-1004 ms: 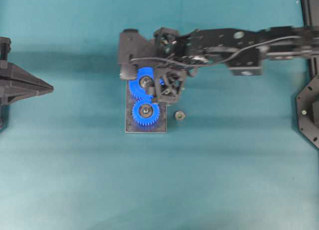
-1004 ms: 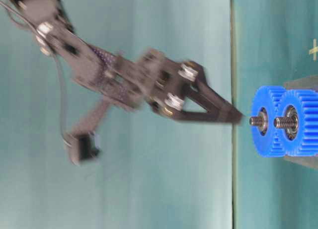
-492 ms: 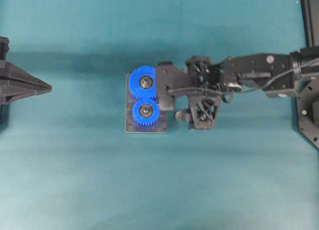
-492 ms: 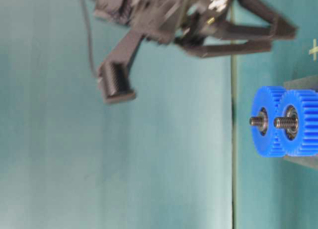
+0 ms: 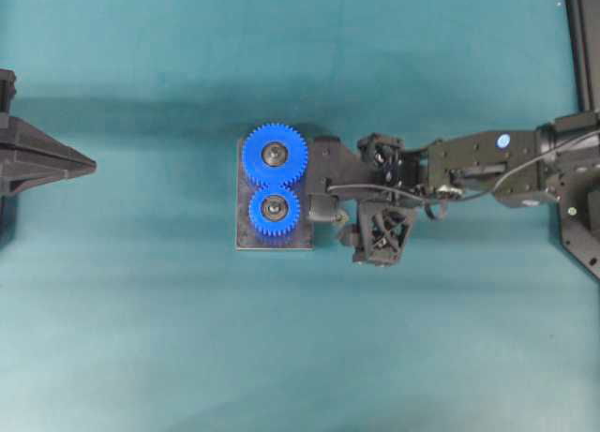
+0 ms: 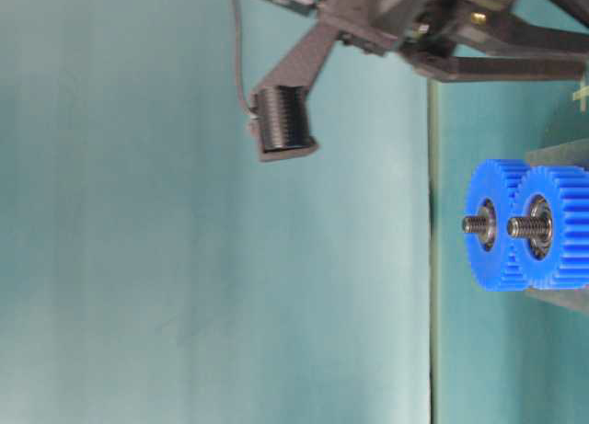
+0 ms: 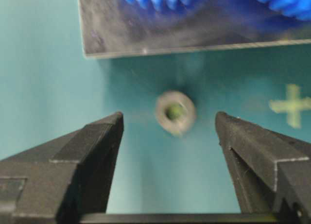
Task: Insert the washer onto the shaft.
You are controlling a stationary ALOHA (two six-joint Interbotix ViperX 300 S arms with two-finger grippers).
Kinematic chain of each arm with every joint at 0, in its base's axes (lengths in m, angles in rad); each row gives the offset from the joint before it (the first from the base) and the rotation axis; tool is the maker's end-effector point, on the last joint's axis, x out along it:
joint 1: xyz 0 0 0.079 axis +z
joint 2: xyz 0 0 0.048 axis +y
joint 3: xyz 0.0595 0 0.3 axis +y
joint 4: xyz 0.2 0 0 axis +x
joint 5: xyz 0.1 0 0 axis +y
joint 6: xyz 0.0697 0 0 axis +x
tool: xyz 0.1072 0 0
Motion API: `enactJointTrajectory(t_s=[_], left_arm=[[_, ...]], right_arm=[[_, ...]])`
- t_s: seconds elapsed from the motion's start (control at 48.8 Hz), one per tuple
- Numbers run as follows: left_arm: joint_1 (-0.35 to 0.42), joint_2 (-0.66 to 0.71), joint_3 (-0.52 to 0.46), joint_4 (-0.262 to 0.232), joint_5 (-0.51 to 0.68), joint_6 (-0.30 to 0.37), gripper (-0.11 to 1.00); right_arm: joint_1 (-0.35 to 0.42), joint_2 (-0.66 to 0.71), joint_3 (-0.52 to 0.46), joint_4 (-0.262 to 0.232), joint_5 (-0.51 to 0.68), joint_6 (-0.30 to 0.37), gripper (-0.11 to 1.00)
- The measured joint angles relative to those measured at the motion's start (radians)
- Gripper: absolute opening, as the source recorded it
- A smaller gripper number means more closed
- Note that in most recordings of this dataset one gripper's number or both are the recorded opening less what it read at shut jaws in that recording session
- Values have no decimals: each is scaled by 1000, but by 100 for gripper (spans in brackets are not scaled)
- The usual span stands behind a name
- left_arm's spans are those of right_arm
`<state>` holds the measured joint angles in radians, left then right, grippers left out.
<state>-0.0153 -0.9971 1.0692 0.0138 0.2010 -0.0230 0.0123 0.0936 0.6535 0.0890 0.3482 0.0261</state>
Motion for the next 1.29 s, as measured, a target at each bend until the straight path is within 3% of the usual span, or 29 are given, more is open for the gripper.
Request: enactJointTrajectory(t_s=[0.758, 0.902, 1.066, 1.291], left_arm=[[0, 0, 0, 0, 0, 0, 1], [0, 0, 0, 0, 0, 0, 1], [2, 0, 0, 0, 0, 0, 1], [0, 0, 0, 0, 0, 0, 1]], right_arm=[[-20, 64, -9, -23, 5, 2, 66], [-26, 69, -12, -21, 11, 3, 56], [-31, 71, -20, -26, 34, 3, 35], [-32, 69, -20, -26, 41, 3, 33]])
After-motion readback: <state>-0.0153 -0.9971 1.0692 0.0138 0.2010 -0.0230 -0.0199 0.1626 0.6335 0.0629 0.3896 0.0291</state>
